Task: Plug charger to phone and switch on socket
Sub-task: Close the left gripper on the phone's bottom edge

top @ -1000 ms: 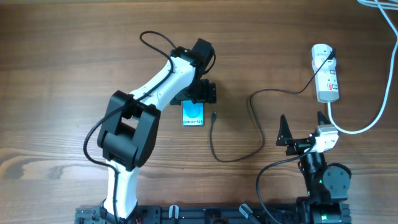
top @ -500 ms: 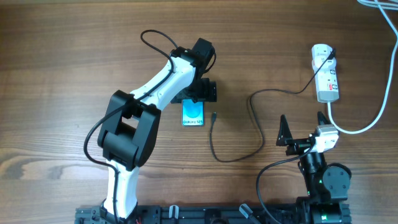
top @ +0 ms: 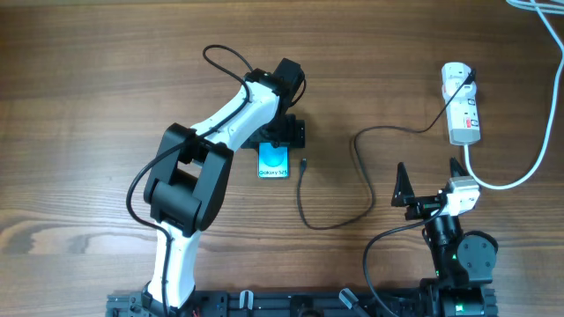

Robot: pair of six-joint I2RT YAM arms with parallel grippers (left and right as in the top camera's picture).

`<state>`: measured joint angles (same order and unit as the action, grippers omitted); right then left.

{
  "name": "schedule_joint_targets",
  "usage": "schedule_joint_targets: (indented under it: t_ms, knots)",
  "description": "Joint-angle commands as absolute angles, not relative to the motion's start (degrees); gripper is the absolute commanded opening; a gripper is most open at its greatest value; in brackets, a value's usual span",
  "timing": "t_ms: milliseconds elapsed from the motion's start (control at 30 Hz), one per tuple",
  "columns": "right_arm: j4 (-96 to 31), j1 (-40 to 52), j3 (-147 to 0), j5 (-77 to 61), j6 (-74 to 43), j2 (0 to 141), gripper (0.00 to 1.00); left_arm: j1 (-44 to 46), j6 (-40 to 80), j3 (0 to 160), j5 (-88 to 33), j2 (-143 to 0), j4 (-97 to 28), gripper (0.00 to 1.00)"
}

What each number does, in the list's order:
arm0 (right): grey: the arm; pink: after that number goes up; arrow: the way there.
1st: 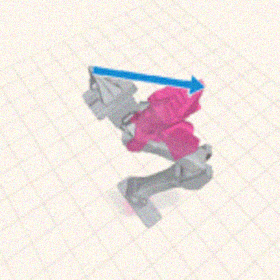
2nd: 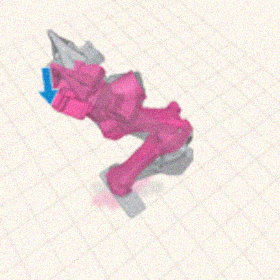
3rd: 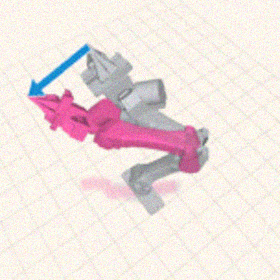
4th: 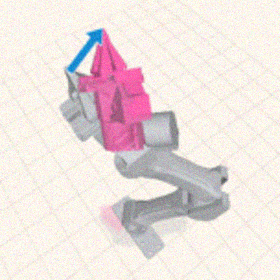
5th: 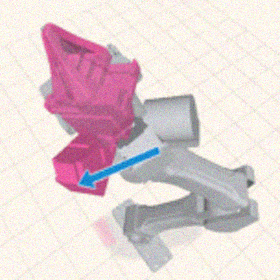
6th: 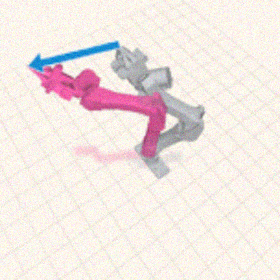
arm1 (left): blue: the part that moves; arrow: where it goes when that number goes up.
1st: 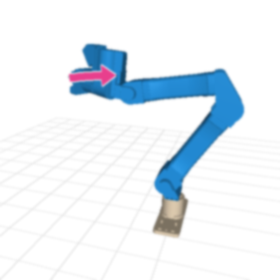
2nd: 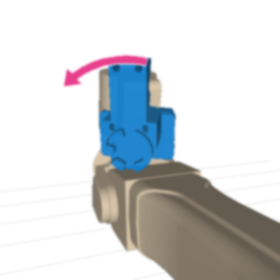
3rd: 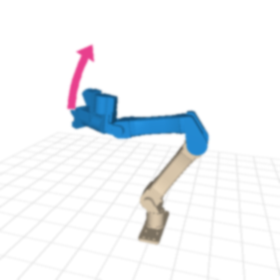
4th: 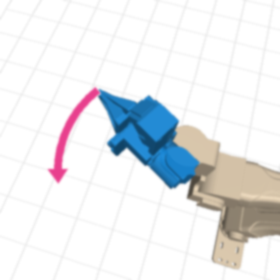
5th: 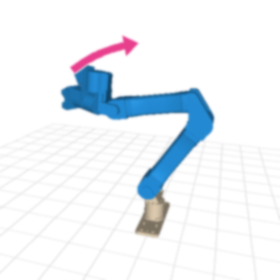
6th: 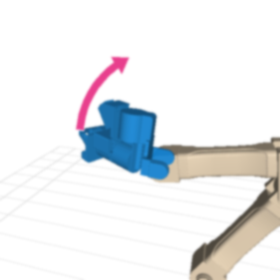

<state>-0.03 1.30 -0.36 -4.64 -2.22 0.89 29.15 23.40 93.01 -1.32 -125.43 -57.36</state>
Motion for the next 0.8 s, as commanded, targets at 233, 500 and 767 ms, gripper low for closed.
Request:
schedule_joint_targets:
  t_ms: [233,500,767]
  knots:
    - [0.0,1.0,-0.3,-3.9,-1.5,0.4,1.00,29.0,20.6,93.6,-0.3,-126.3,-58.6,1.00]
    - [0.1,1.0,-0.3,-3.9,-1.5,0.4,1.00,29.0,24.5,91.4,-0.6,-126.3,-57.3,1.00]
    - [0.0,1.0,-0.3,-3.9,-1.5,0.4,1.00,29.0,26.0,89.9,-0.6,-126.3,-55.9,1.00]
